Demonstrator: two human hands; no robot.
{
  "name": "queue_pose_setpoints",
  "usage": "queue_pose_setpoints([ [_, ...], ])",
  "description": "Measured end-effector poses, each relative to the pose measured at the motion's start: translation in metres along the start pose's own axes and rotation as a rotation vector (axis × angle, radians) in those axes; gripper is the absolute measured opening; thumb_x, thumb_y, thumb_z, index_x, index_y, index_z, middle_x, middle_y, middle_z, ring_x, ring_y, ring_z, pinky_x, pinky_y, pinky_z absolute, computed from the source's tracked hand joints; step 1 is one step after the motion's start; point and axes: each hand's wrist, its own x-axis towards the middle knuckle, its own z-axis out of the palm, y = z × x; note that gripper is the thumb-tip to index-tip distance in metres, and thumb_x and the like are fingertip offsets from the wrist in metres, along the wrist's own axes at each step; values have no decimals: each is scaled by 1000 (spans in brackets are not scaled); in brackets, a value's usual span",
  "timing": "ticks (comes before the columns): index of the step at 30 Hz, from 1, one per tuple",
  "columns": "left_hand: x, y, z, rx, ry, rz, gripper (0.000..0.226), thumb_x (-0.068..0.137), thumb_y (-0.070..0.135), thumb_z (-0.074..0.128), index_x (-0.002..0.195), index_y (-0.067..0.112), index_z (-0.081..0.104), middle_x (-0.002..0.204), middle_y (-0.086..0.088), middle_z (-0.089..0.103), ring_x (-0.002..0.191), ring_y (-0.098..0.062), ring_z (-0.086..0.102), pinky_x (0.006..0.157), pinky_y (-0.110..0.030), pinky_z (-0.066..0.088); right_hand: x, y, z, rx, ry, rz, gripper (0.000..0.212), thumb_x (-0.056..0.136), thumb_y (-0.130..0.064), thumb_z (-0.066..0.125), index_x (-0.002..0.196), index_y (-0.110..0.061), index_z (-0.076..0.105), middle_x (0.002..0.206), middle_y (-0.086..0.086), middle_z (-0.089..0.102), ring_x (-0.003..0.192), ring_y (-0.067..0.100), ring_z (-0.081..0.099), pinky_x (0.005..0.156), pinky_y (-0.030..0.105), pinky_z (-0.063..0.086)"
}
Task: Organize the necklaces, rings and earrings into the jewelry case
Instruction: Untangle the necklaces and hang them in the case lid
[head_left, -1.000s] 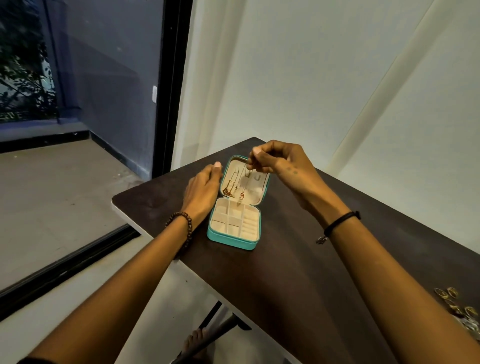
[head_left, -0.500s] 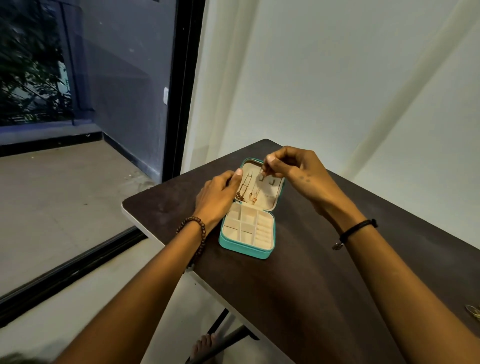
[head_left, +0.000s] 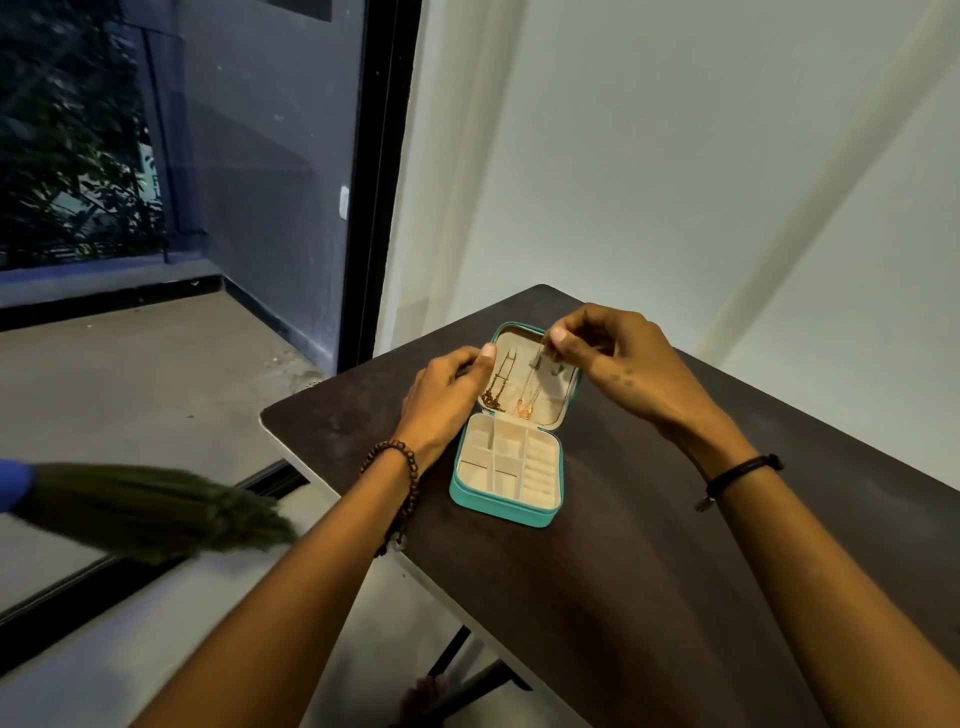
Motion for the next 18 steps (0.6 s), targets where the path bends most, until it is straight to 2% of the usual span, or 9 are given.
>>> queue_pose_setpoints([
  [2,-1,0,0,-10,0,-1,67,76,86,37,110,37,69,100,16,74,99,-7,69,93,-45,55,-1,0,4,-36,17,-5,19,100,-40,58,102,-25,69,99,-16,71,94,-2,65,76,18,50],
  [7,-1,2,0,-38,-2,-9,69,73,86,38,111,37,69,102,15,74,99,-6,69,93,-44,56,2,4,15,-289,135,-77,23,98,-37,61,110,-20,71,106,-4,61,95,9,56,74,15,46],
  [12,-2,3,-1,-34,-3,-4,70,74,85,38,113,35,69,102,15,74,100,-7,69,93,-44,55,4,13,28,-382,206,-139,25,98,-34,61,112,-15,72,105,2,55,95,17,55,73,35,54],
  [16,-2,1,-1,-26,3,-4,67,75,84,39,109,35,69,102,16,74,100,-6,69,93,-44,56,5,18,37,-495,274,-190,26,97,-33,64,111,-13,72,104,5,55,93,19,55,65,41,56],
  [18,-2,1,-1,-25,6,-4,65,76,84,39,108,36,70,101,16,74,100,-6,69,93,-44,56,4,18,42,-568,314,-207,25,96,-33,66,108,-12,73,103,7,56,90,20,56,60,40,55],
])
